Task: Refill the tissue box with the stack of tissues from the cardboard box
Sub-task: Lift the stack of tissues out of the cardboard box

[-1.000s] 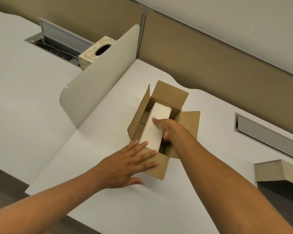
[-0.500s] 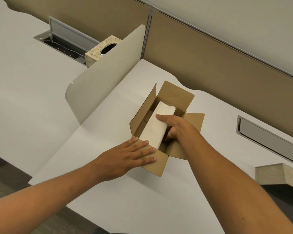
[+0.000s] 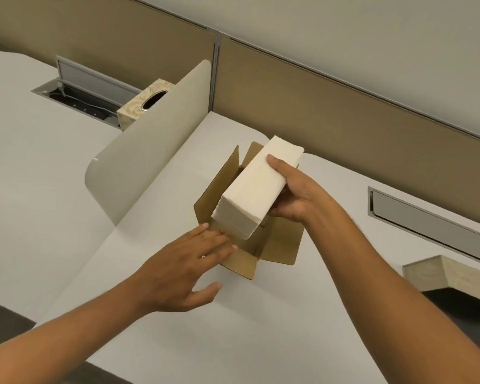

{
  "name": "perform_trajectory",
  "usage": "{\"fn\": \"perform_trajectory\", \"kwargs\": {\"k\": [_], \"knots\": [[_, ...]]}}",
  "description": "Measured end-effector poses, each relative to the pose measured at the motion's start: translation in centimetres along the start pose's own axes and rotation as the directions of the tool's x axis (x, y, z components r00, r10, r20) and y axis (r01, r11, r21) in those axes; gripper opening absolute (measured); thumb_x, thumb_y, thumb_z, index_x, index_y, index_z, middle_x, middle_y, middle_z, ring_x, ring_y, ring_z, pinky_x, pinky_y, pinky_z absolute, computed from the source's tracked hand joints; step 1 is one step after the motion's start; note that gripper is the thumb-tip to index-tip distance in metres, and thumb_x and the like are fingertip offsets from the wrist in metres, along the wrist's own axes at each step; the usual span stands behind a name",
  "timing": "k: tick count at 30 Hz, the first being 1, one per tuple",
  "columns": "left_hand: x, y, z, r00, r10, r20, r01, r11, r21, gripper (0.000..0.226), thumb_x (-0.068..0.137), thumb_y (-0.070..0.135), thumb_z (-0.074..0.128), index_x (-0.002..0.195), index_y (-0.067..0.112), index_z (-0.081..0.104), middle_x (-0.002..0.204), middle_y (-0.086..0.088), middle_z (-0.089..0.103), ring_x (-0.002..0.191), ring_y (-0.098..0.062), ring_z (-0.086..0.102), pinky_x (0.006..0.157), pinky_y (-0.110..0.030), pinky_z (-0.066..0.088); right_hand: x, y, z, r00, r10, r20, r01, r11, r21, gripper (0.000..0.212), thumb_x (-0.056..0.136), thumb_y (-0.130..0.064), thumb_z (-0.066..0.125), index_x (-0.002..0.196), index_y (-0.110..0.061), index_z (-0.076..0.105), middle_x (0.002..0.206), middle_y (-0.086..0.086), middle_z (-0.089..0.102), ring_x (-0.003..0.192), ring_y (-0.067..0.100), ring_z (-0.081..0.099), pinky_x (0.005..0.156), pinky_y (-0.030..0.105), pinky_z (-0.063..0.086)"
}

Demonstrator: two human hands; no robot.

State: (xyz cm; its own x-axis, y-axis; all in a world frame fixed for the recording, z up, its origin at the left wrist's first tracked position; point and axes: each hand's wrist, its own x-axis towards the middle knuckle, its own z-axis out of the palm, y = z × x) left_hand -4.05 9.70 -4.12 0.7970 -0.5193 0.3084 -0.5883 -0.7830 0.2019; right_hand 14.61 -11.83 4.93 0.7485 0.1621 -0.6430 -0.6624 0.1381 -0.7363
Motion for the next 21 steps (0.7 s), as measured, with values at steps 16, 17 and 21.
{"fn": "perform_trajectory", "kwargs": {"k": [16, 17, 21], "knots": [[18.7, 14.1, -4.8, 0.709, -0.547, 0.444, 0.258, -0.385, -0.886, 0.08, 0.077, 0.094, 0.058, 0.135, 0.041, 0.071, 0.131, 0.003, 0.081, 0.126, -0.019, 0.076, 0.111, -0.041, 0.056, -12.8, -2.6, -12.7, 0.926, -0.194, -0.325, 0.332, 0.827, 0.454, 0.053, 0.078, -0.039, 0.093, 0.118, -0.019, 0.063, 0.108, 0.01, 0.078, 0.102, 0.03, 0.076, 0.078, 0.051, 0.064], [19.5, 15.1, -4.2, 0.721, -0.519, 0.459, 0.28, -0.388, -0.878, 0.086, 0.077, 0.094, 0.056, 0.141, 0.039, 0.069, 0.131, 0.003, 0.082, 0.126, -0.02, 0.076, 0.107, -0.04, 0.058, -13.3, -2.1, -13.9, 0.92, -0.186, -0.346, 0.34, 0.817, 0.465, 0.051, 0.079, -0.039, 0.092, 0.117, -0.02, 0.063, 0.11, 0.009, 0.077, 0.102, 0.029, 0.075, 0.076, 0.05, 0.063], [21.7, 19.4, -2.4, 0.733, -0.429, 0.528, 0.358, -0.416, -0.836, 0.079, 0.08, 0.085, 0.067, 0.142, 0.037, 0.068, 0.13, -0.001, 0.082, 0.12, -0.024, 0.079, 0.098, -0.041, 0.062, -14.8, -0.1, -18.7, 0.886, -0.141, -0.442, 0.366, 0.797, 0.48, 0.051, 0.082, -0.041, 0.089, 0.118, -0.022, 0.06, 0.112, 0.006, 0.077, 0.1, 0.027, 0.073, 0.077, 0.049, 0.062]]}}
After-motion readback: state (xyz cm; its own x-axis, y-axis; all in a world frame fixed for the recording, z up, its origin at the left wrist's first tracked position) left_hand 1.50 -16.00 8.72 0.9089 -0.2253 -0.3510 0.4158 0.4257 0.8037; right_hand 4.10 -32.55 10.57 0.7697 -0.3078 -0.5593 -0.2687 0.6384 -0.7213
